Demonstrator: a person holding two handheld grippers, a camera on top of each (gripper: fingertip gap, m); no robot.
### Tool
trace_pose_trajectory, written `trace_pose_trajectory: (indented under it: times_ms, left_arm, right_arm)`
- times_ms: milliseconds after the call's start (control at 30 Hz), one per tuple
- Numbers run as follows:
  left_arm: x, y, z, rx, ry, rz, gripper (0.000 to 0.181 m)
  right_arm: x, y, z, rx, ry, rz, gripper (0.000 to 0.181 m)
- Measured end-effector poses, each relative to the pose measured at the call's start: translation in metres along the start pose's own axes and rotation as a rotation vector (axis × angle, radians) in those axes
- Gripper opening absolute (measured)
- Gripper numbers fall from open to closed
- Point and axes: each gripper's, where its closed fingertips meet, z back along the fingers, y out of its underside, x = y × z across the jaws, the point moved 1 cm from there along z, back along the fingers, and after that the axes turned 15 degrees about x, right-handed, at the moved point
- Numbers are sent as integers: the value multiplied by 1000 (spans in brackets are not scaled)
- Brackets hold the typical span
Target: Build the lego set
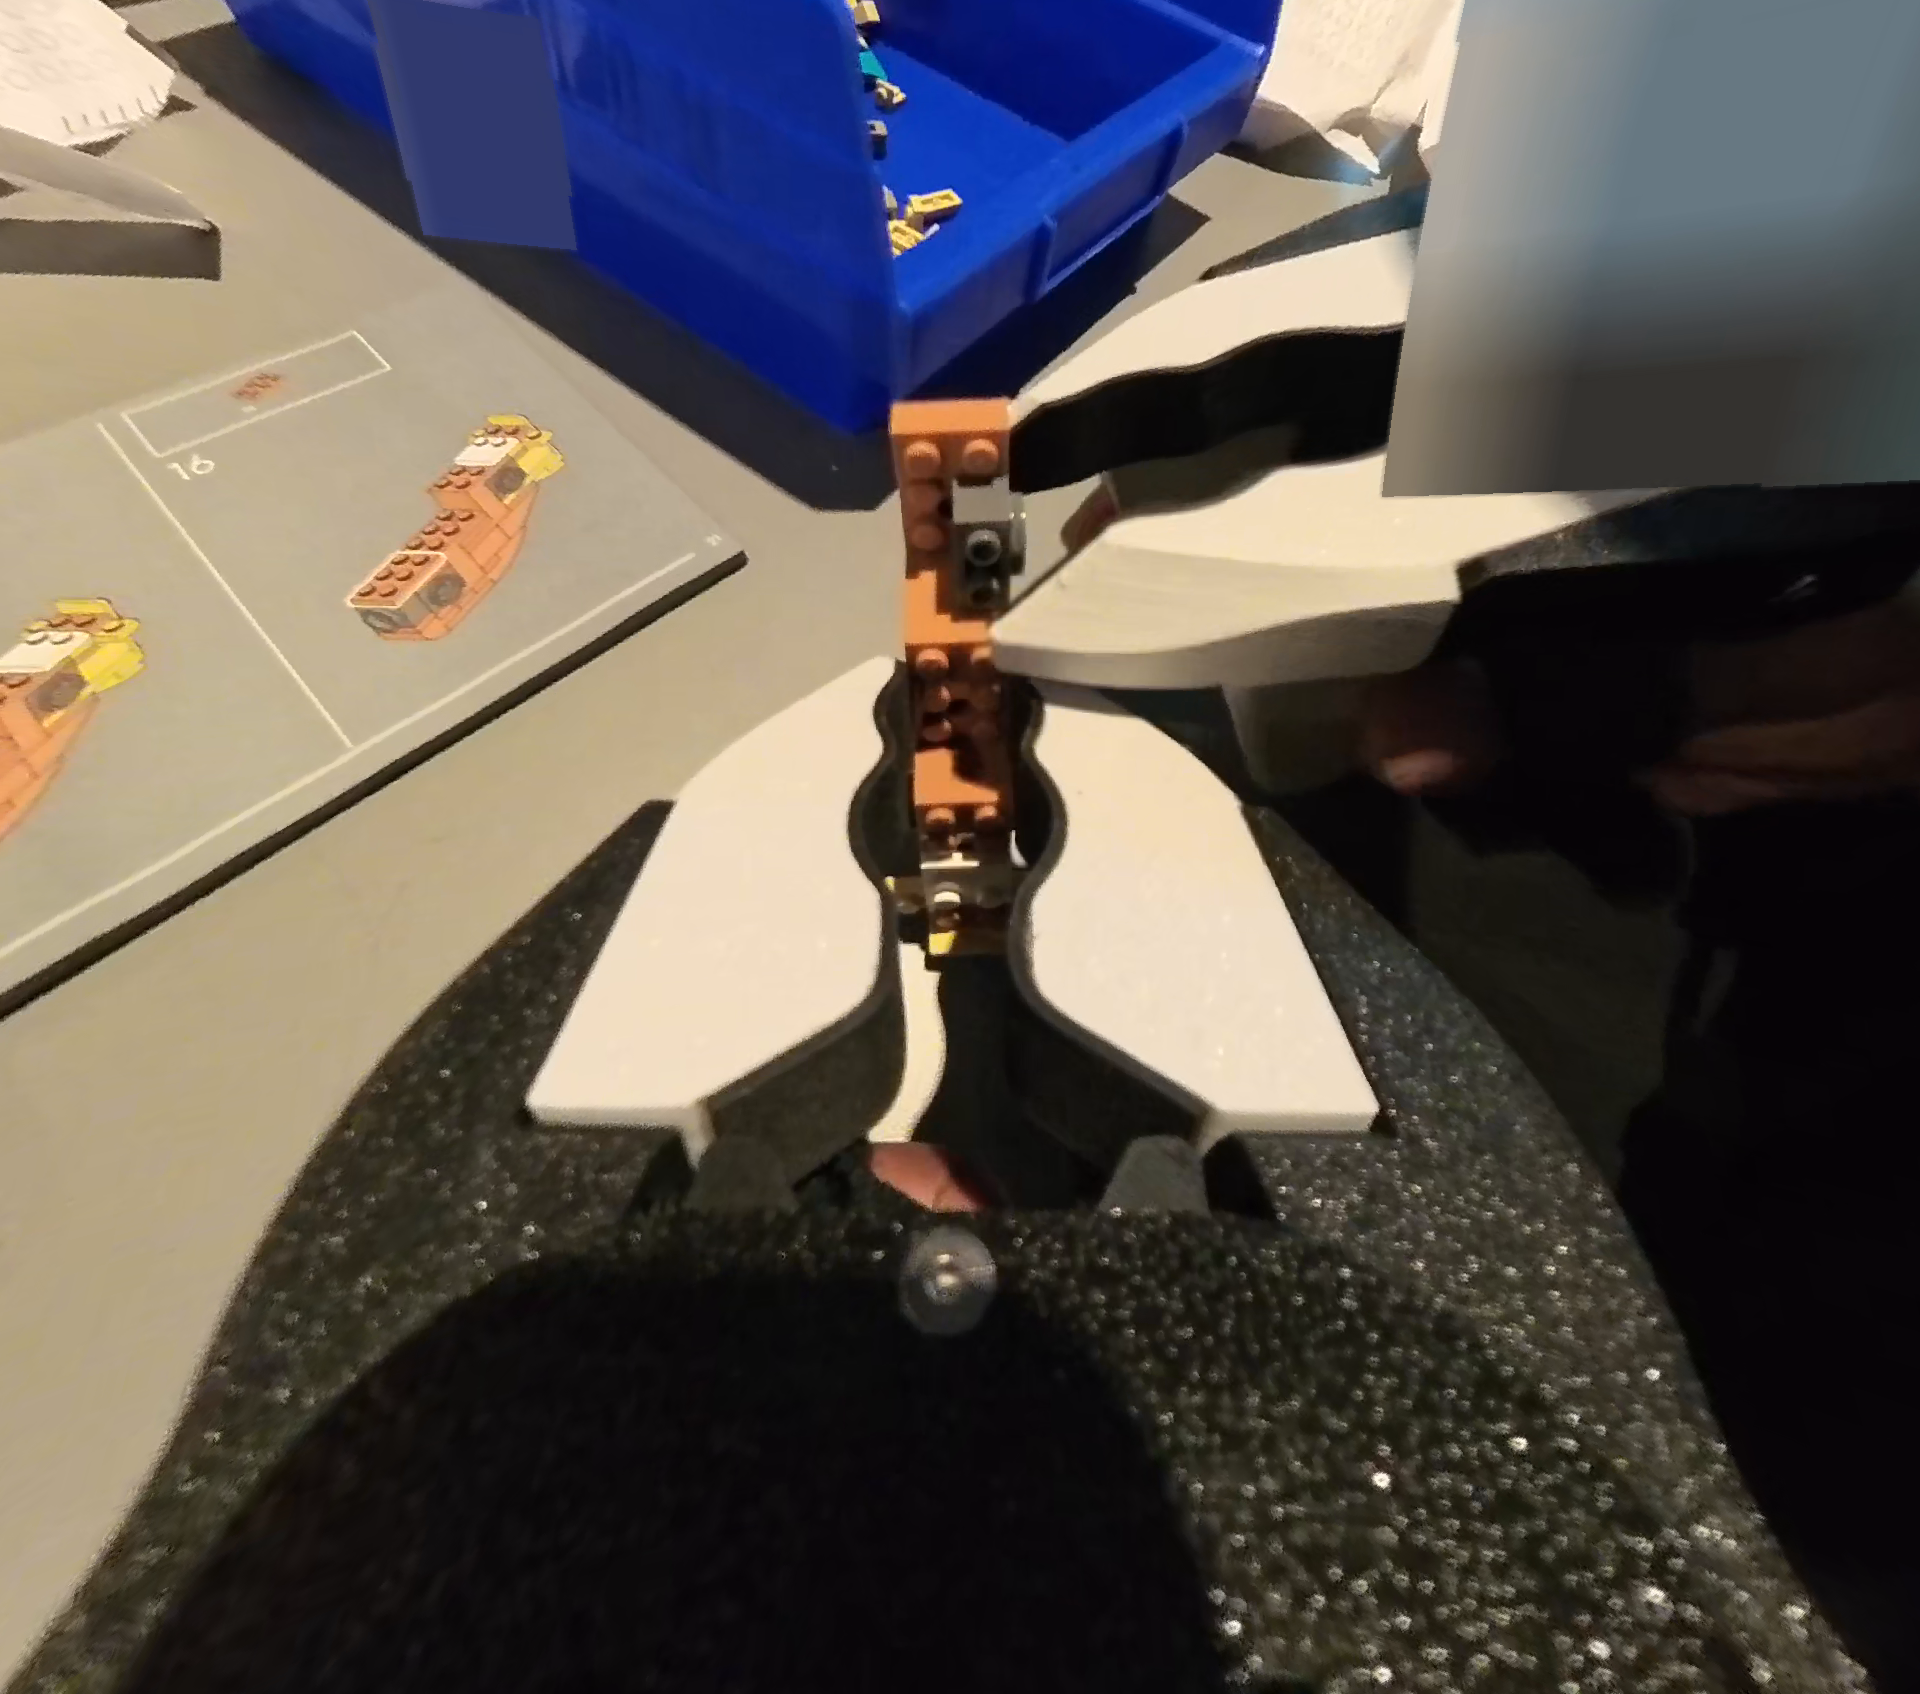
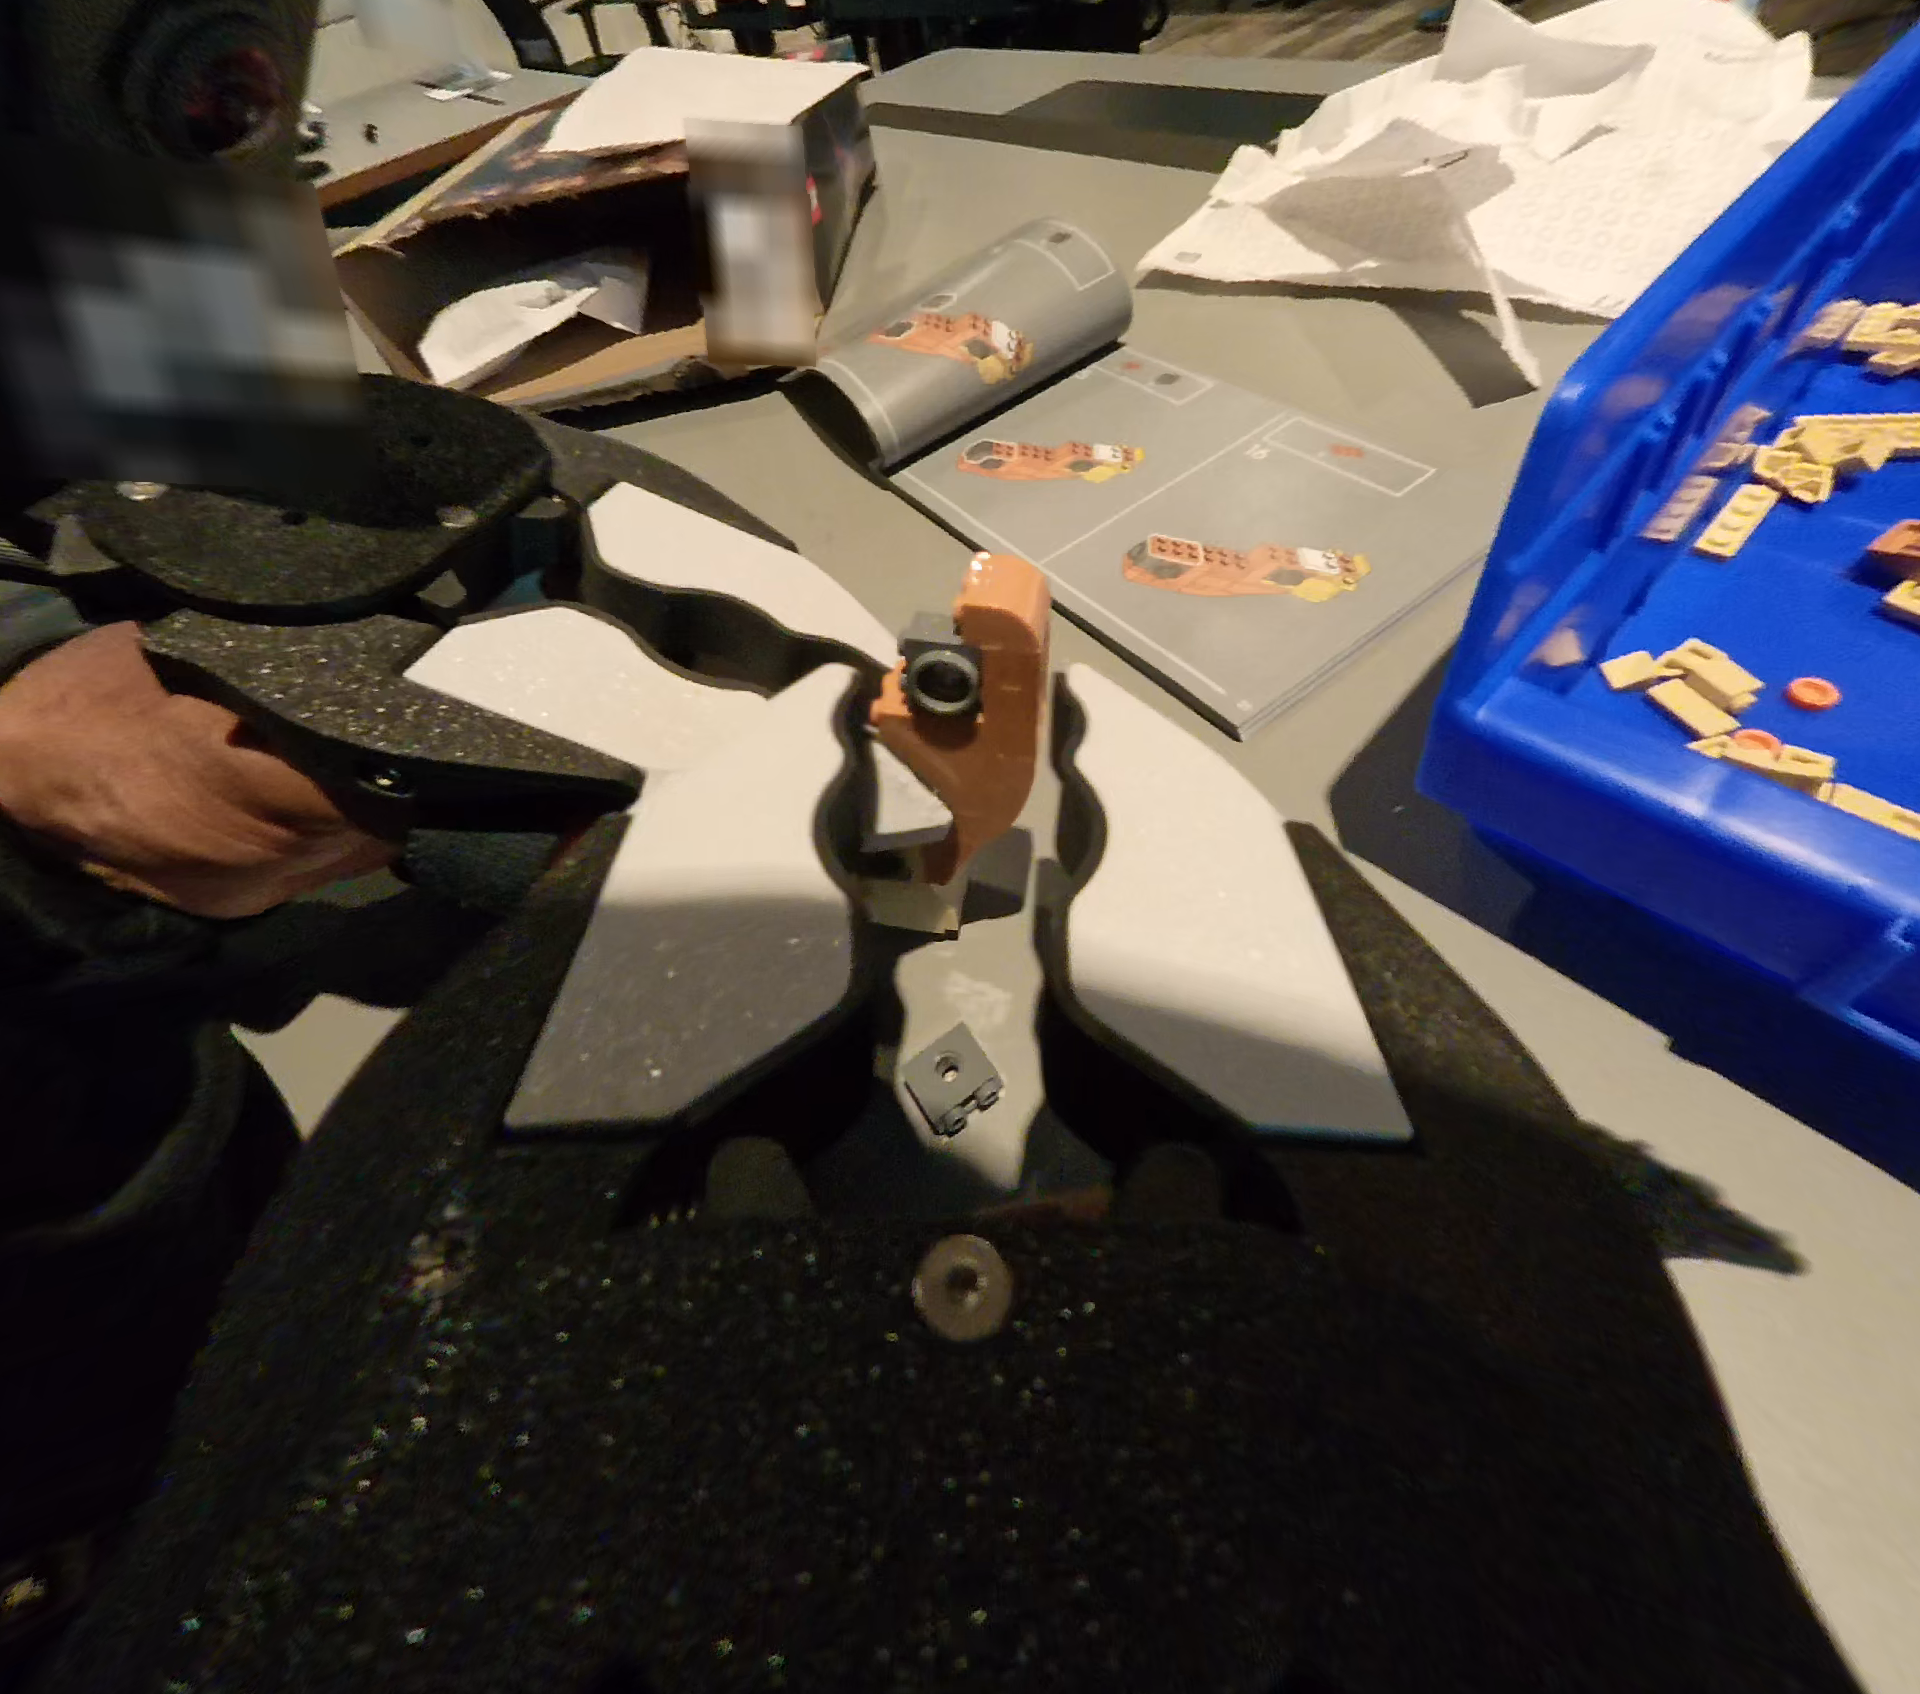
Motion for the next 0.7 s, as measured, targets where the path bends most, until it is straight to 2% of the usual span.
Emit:
trace_pose_trajectory:
  times_ms: [33,233,700]
  left_arm:
    - [0,0,0,0,0,-3,16]
    - [-1,1,-1,10,-15,-15,16]
    - [0,2,0,6,-11,-15,16]
  right_arm:
    - [-1,0,-1,6,5,-3,37]
    - [-3,-2,2,-21,36,2,24]
    - [-1,-2,2,-13,57,35,23]
